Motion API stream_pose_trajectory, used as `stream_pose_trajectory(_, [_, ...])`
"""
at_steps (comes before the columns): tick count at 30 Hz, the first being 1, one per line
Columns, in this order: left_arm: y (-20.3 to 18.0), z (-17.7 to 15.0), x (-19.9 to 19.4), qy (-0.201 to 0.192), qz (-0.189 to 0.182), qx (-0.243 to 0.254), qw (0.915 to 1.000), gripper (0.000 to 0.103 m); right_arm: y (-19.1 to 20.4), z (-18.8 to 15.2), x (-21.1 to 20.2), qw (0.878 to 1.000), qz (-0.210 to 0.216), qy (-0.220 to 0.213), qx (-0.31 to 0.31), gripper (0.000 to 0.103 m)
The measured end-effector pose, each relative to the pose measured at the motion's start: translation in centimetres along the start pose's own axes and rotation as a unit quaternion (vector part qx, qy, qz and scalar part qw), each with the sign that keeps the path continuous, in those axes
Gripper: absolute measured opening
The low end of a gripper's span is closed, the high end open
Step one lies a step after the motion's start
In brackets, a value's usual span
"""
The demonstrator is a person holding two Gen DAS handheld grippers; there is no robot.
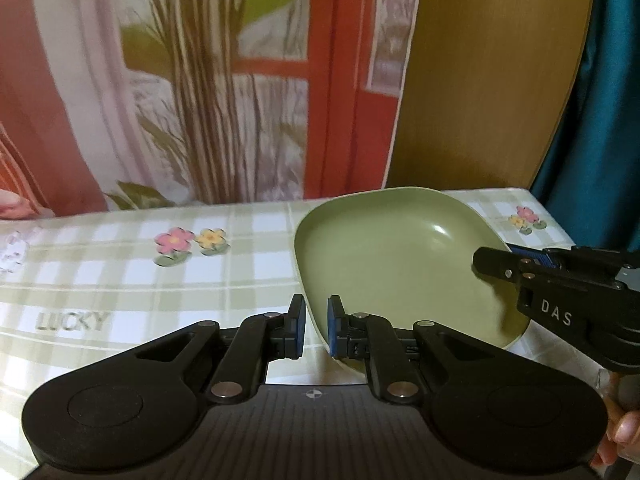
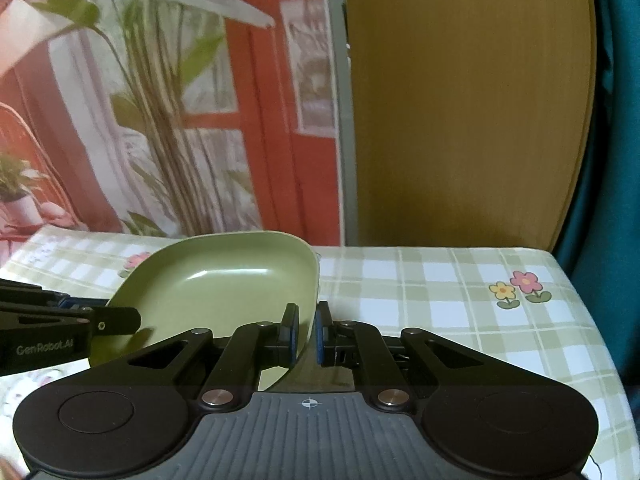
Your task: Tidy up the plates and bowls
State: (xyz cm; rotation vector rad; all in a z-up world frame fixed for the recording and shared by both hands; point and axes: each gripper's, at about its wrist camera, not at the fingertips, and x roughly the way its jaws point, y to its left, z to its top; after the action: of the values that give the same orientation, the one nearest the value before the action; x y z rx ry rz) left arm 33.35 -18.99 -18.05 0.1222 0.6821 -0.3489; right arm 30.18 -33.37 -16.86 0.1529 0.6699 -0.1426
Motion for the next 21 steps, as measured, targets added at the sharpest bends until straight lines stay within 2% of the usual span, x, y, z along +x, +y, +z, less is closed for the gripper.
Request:
stream_pose_trajectory(7, [1.8, -0.5, -4.6, -0.016, 0.0, 0.003, 0.9999, 0.012, 3.1, 0.6, -3.6, 1.0, 0.01, -0.006, 0.015, 0.008])
stream_pose_trajectory(21, [7.4, -3.3, -12.0, -0.036, 0.019, -0.017, 0.999, 0.014, 11.5, -0.7, -8.7, 0.999, 0.043, -0.002, 0.009, 0.01])
